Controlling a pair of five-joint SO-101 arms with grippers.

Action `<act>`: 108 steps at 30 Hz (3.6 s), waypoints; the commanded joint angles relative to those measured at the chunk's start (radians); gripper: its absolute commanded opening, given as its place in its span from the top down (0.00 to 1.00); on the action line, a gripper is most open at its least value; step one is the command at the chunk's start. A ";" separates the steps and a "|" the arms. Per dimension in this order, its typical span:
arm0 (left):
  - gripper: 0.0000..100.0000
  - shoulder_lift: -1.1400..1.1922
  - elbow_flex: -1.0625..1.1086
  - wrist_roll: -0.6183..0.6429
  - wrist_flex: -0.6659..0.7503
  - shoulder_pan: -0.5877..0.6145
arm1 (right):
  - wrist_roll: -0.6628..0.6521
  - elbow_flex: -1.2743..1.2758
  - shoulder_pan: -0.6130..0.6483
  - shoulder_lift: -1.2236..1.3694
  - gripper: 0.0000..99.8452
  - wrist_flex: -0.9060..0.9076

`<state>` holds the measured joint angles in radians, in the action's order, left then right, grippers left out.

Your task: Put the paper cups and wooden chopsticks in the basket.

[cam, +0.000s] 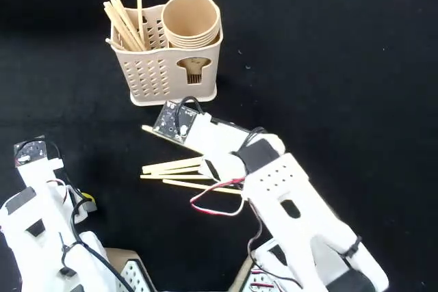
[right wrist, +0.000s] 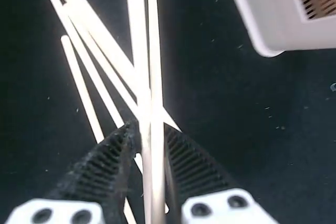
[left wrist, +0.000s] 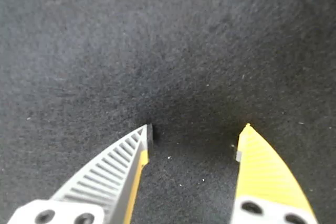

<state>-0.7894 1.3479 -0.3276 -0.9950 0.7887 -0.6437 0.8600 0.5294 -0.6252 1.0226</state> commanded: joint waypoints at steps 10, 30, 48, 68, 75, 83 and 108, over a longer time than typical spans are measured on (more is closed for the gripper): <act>0.72 -0.002 0.005 0.011 0.018 -0.021 | 0.021 -0.239 -0.002 -0.150 0.99 0.226; 0.72 -0.002 0.005 0.011 0.018 -0.021 | 0.068 0.165 0.078 0.059 0.99 -0.173; 0.72 -0.002 0.005 0.011 0.018 -0.021 | 0.031 -0.119 0.068 0.429 0.84 -0.068; 0.72 -0.002 0.005 0.011 0.018 -0.021 | 0.081 -0.038 0.193 0.435 0.82 -0.074; 0.72 -0.002 0.005 0.011 0.018 -0.021 | 0.081 -0.041 0.193 0.506 0.80 -0.110; 0.72 -0.002 0.005 0.009 0.018 -0.021 | 0.081 -0.056 0.193 0.547 0.88 -0.129; 0.72 -0.002 0.005 0.009 0.018 -0.021 | 0.084 -0.131 0.192 0.407 0.99 -0.008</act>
<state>-0.7894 1.3479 -0.3276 -0.9950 0.7871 -0.5639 0.8032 0.7104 -0.1419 0.9659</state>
